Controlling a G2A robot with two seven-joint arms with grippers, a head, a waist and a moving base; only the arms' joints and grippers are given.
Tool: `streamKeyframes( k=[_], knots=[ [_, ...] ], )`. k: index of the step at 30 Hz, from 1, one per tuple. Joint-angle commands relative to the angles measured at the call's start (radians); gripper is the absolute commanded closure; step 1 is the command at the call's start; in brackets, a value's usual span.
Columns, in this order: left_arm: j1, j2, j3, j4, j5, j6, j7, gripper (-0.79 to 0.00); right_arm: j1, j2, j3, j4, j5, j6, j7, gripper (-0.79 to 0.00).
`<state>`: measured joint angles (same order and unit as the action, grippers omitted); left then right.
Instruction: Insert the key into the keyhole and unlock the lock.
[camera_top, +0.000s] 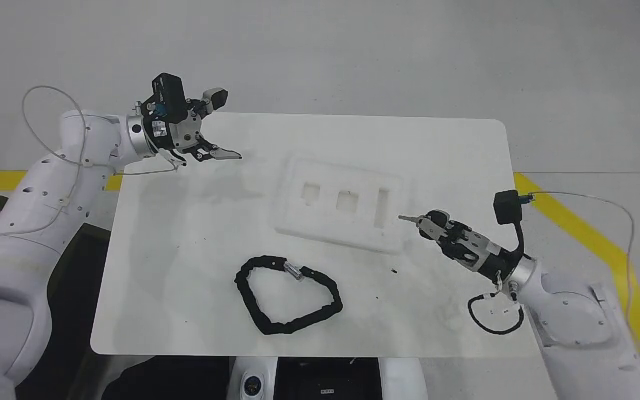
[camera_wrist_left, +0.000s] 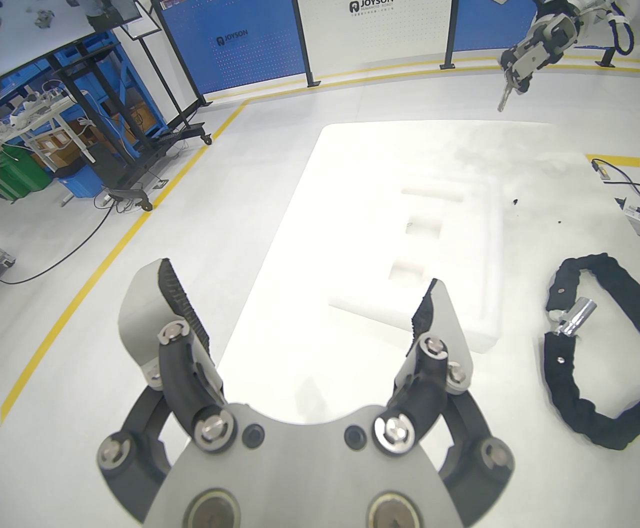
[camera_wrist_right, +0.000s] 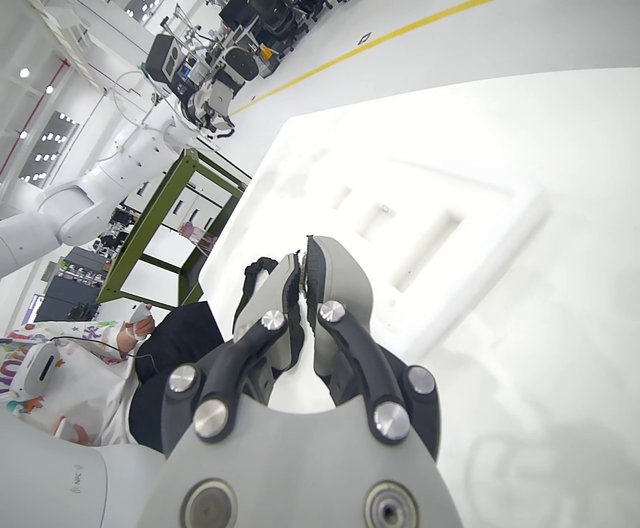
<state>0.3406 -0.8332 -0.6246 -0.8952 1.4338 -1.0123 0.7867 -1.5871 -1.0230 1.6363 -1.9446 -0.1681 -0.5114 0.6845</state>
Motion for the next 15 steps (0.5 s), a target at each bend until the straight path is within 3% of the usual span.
streamKeyframes(
  k=[1,9,15],
  knots=[
    [0.000,0.000,0.000,0.000,0.000,0.000,0.000,-0.785,0.003,0.001,0.005,0.009,0.022,-0.011,0.005,0.000],
    [0.006,0.000,-0.002,-0.009,-0.003,0.009,-0.009,-0.785,0.015,0.004,-0.001,0.023,0.052,-0.036,0.035,0.000],
    [0.062,0.012,0.012,-0.129,-0.023,0.000,-0.125,-0.785,0.015,0.004,-0.001,0.023,0.052,-0.036,0.035,0.000]
  ],
)
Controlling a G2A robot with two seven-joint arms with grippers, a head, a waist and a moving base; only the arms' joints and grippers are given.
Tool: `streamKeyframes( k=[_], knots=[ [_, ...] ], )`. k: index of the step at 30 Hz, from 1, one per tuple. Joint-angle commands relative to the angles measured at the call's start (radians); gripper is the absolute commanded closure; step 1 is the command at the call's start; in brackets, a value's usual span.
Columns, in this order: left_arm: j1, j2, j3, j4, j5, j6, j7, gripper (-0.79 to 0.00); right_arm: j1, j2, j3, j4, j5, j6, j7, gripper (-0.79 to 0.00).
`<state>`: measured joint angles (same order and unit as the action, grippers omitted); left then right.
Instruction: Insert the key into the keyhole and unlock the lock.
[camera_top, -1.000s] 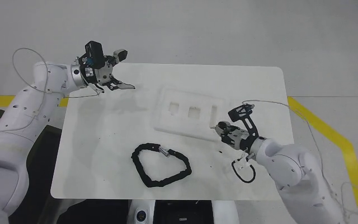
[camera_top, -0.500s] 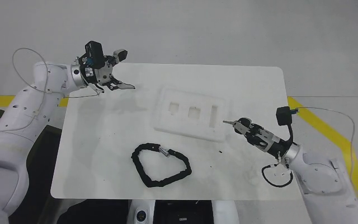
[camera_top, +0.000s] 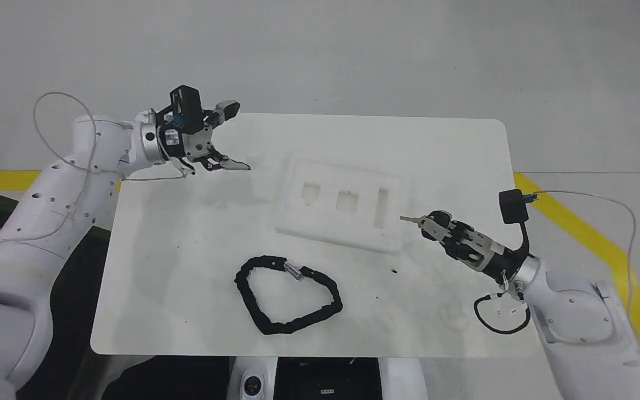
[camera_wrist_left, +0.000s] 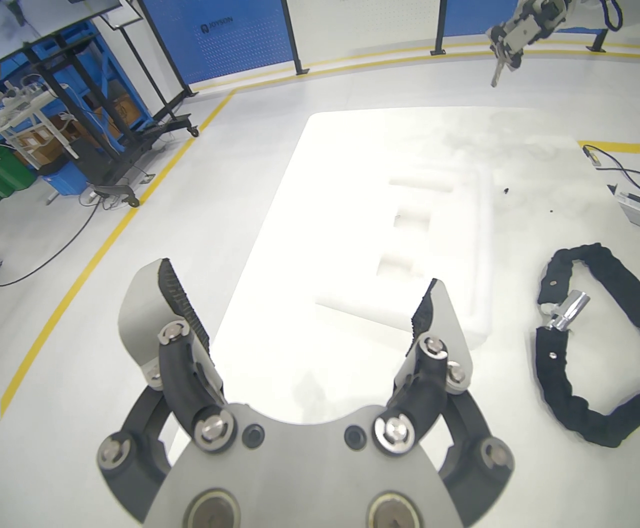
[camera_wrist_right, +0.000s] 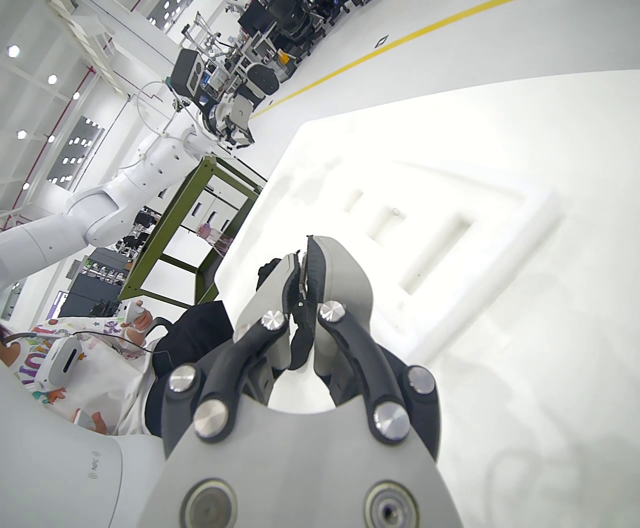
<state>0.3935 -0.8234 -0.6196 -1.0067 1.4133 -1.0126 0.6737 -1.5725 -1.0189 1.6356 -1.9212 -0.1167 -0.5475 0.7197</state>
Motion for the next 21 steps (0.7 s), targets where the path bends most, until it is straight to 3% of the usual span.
streamKeyframes(
  k=[1,9,21],
  knots=[
    [0.018,0.005,0.017,-0.038,-0.006,0.000,-0.026,-0.785,0.000,0.000,0.000,0.000,0.000,0.000,0.000,0.000],
    [0.065,0.031,0.154,-0.190,-0.020,0.000,-0.060,-0.785,0.000,0.000,0.000,0.000,0.000,0.000,0.000,0.000],
    [0.001,0.068,0.366,-0.306,0.112,0.000,0.037,-0.785,0.000,0.000,0.000,0.000,0.000,0.000,0.000,0.000]
  ],
)
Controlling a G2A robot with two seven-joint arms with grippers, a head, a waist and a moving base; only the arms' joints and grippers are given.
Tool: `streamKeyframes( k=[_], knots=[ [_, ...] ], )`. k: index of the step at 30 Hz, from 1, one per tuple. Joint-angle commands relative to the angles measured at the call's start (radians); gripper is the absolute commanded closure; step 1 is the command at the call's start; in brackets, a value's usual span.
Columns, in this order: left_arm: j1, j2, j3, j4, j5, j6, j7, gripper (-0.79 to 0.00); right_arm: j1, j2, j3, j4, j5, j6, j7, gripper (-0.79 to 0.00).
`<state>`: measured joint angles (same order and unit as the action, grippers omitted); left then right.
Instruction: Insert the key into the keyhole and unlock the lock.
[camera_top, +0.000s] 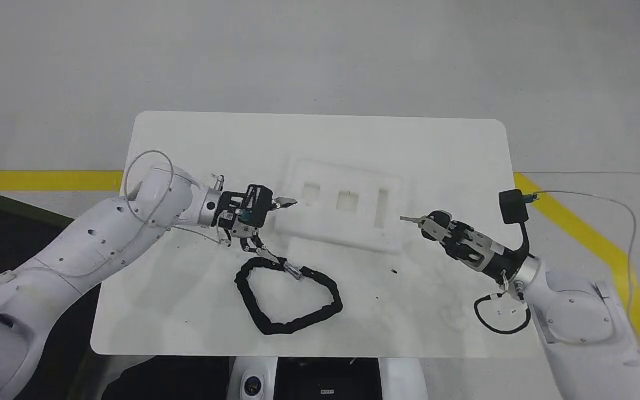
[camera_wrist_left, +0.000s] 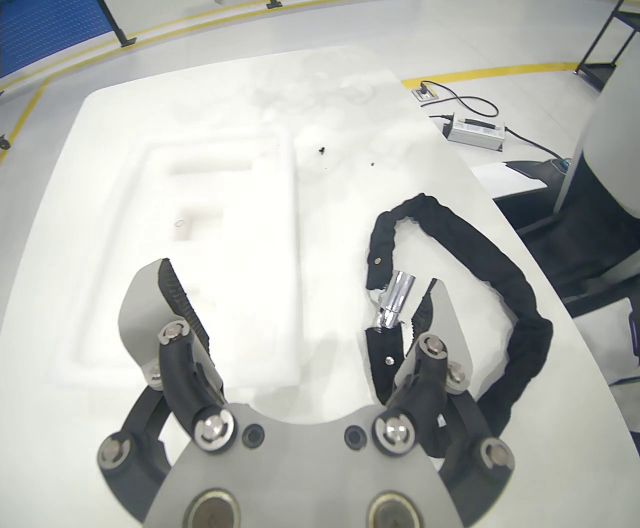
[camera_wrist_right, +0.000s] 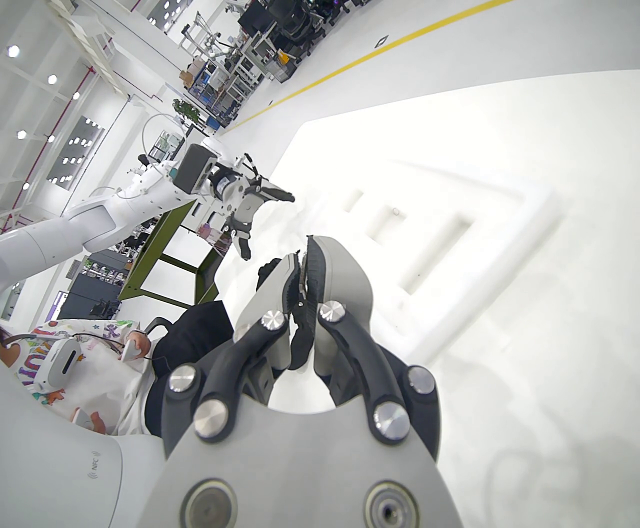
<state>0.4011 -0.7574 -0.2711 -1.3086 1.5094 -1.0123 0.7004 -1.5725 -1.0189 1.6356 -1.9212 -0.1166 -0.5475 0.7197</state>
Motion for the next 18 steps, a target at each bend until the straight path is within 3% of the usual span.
streamKeyframes(
  k=[1,5,18],
  knots=[
    [-0.016,0.004,0.038,-0.009,0.037,0.000,0.022,-0.785,0.000,0.000,0.000,0.000,0.000,0.000,0.000,0.000],
    [-0.049,0.009,0.101,-0.019,0.126,0.000,0.066,-0.785,0.000,0.000,0.000,0.000,0.000,0.000,0.000,0.000],
    [-0.031,-0.008,0.101,-0.010,0.205,0.000,0.090,-0.785,0.000,0.000,0.000,0.000,0.000,0.000,0.000,0.000]
  ],
)
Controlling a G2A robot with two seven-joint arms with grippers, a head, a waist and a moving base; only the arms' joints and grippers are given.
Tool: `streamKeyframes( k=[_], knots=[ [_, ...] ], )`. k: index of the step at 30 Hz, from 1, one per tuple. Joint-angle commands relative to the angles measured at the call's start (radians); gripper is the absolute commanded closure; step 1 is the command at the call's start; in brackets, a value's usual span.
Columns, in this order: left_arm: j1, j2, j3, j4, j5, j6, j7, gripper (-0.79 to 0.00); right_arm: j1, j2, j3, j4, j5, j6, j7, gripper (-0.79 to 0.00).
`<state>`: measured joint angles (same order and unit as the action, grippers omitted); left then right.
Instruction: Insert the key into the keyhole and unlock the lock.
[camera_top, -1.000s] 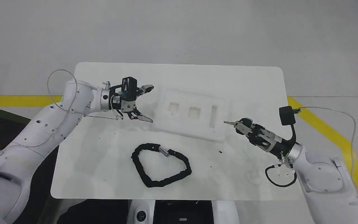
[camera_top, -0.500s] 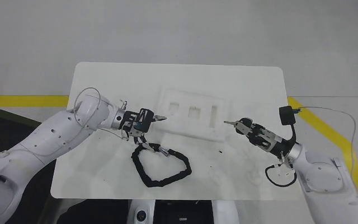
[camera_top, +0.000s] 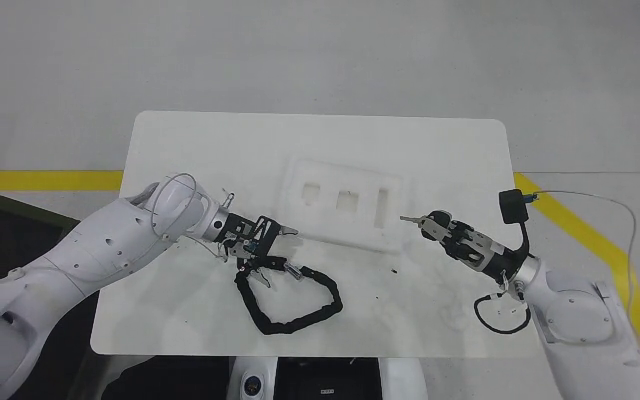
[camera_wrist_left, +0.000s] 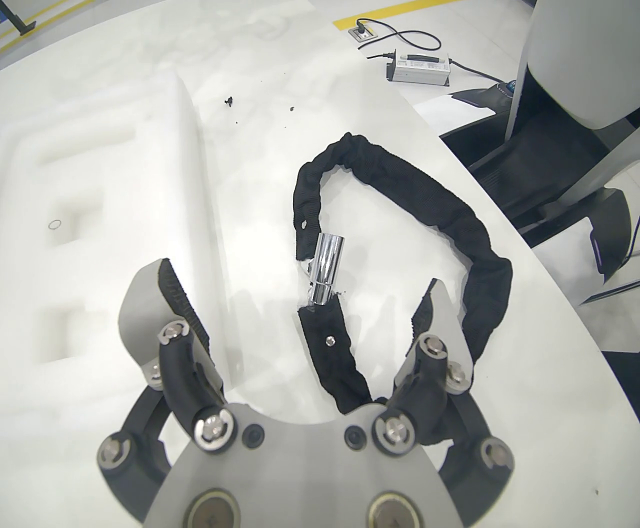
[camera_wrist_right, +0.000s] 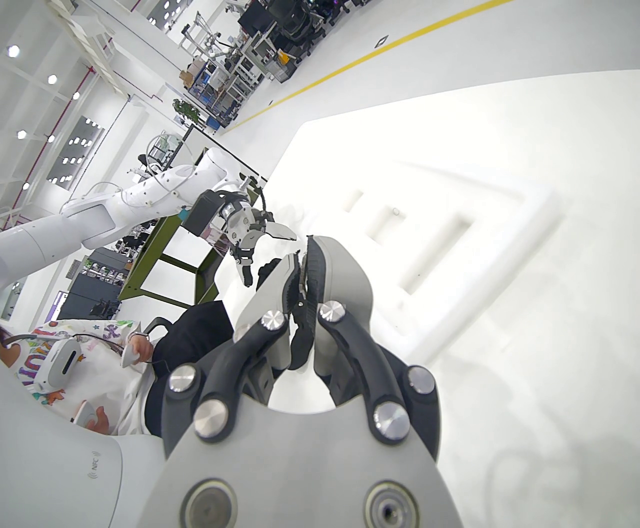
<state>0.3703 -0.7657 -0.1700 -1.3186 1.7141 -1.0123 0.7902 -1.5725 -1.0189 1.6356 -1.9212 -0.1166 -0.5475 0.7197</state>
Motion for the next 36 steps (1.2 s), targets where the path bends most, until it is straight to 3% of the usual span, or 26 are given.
streamKeyframes(
  k=[1,10,17,25,36],
  knots=[
    [0.000,0.000,0.000,0.000,0.000,0.000,0.000,-0.785,0.000,0.000,0.000,0.000,0.000,0.000,0.000,0.000],
    [0.003,0.000,-0.001,0.000,-0.001,0.006,-0.005,-0.785,0.000,0.000,0.000,0.000,0.000,0.000,0.000,0.000],
    [0.029,0.009,-0.004,-0.056,0.082,0.028,-0.066,-0.785,0.000,0.000,0.000,0.000,0.000,0.000,0.000,0.000],
    [0.071,0.024,-0.017,-0.101,0.099,0.047,-0.061,-0.785,0.000,0.000,0.000,0.000,0.000,0.000,0.000,0.000],
    [0.107,0.016,-0.048,-0.093,0.097,0.093,-0.103,-0.785,0.000,0.000,0.000,0.000,0.000,0.000,0.000,0.000]
  ],
)
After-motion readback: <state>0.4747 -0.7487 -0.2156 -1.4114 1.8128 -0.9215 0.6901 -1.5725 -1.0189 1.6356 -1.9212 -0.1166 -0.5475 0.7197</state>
